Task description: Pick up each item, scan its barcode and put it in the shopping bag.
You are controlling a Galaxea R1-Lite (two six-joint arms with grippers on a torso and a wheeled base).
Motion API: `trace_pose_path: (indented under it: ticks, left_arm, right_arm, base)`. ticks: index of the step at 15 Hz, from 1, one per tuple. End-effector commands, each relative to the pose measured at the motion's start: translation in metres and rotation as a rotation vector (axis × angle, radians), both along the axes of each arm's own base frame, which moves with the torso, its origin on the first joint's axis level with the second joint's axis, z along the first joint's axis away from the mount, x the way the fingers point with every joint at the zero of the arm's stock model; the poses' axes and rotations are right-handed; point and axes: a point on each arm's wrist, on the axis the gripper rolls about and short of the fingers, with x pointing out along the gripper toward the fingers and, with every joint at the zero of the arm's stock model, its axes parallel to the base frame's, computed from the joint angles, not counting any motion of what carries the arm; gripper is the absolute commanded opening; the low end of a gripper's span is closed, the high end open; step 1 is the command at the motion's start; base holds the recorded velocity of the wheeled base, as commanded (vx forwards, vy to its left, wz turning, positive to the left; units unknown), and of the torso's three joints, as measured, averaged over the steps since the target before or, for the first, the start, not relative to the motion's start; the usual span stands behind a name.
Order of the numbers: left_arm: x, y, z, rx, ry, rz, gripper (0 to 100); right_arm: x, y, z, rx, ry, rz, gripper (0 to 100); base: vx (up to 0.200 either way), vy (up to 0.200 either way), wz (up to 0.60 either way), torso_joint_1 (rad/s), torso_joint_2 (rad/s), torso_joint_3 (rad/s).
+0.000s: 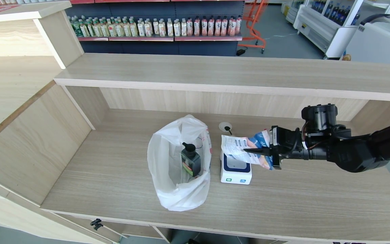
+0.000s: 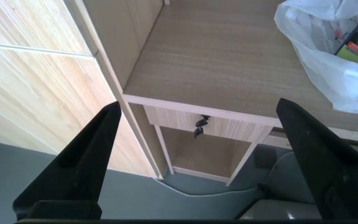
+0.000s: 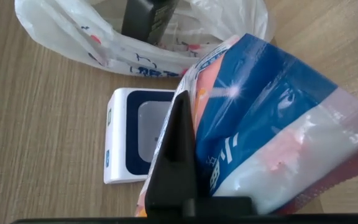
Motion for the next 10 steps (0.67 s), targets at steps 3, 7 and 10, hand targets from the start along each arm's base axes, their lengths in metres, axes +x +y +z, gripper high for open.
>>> trace_pose_path:
  ticks: [3,7,10]
  left_arm:
    - [0.0001,0.0000,0.0000,0.000,0.002,0.001,100]
    - [0.0001,0.0000,0.0000,0.000,0.002,0.001,100]
    - [0.0001,0.0000,0.0000,0.000,0.002,0.001,100]
  right_arm:
    - [0.0010,0.0030,-0.0043,-0.002,0.013,0.007,0]
    - [0.0002,0.0028,-0.0030,-0.001,0.011,0.006,0]
    - [0.0001,0.0017,-0.0009,0.004,0.012,0.002,0]
  base:
    - [0.000,0.000,0.00,0.000,0.00,0.000]
    - [0.000,0.000,0.00,0.000,0.00,0.000]
    - [0.000,0.000,0.00,0.000,0.00,0.000]
